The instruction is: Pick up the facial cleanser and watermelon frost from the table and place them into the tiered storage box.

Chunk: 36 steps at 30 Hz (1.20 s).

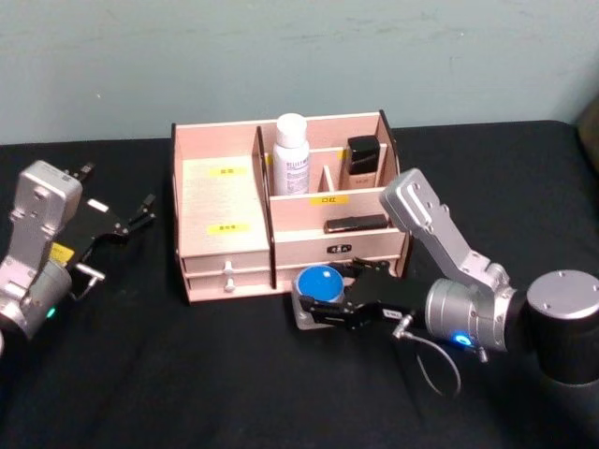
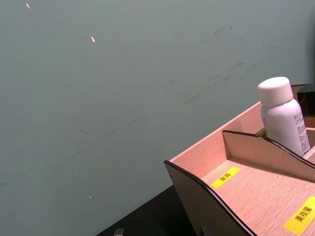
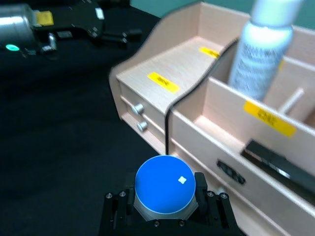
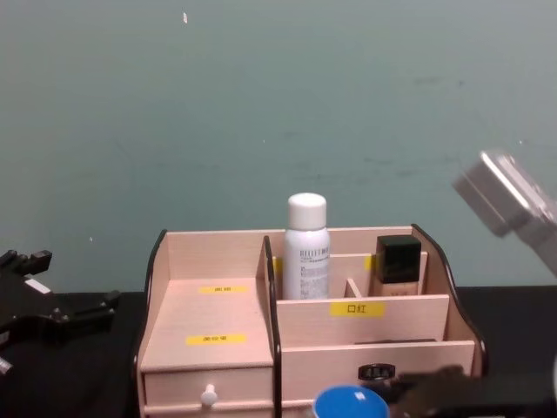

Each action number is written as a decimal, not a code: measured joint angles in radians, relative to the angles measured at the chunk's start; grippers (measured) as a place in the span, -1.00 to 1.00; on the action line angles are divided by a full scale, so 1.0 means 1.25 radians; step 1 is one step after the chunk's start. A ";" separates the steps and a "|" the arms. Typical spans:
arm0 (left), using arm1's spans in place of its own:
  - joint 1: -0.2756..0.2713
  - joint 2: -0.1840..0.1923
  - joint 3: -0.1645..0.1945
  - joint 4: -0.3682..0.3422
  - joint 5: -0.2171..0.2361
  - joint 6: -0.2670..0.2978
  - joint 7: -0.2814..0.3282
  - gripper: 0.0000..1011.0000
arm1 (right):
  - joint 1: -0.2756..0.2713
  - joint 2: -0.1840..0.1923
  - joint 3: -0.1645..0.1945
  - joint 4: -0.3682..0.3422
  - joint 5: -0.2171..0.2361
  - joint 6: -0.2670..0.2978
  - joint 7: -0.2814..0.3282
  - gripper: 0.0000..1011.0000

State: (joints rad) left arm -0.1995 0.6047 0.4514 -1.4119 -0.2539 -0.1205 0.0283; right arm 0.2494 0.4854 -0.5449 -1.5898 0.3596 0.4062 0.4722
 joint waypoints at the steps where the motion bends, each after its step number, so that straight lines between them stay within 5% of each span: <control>1: 0.000 0.000 0.000 0.000 0.000 0.000 0.000 1.00 | 0.004 0.000 -0.002 -0.001 0.000 0.000 0.002 0.44; 21: 0.000 0.000 0.000 0.000 0.000 0.000 0.000 1.00 | 0.173 -0.063 -0.068 0.038 -0.011 -0.011 0.059 0.44; 36: 0.000 0.000 0.000 0.000 0.000 0.000 0.000 1.00 | 0.241 -0.102 -0.106 0.107 -0.001 -0.034 0.078 0.44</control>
State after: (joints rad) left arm -0.1995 0.6047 0.4514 -1.4120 -0.2539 -0.1205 0.0283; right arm 0.5504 0.3575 -0.6779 -1.4558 0.3584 0.3640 0.5694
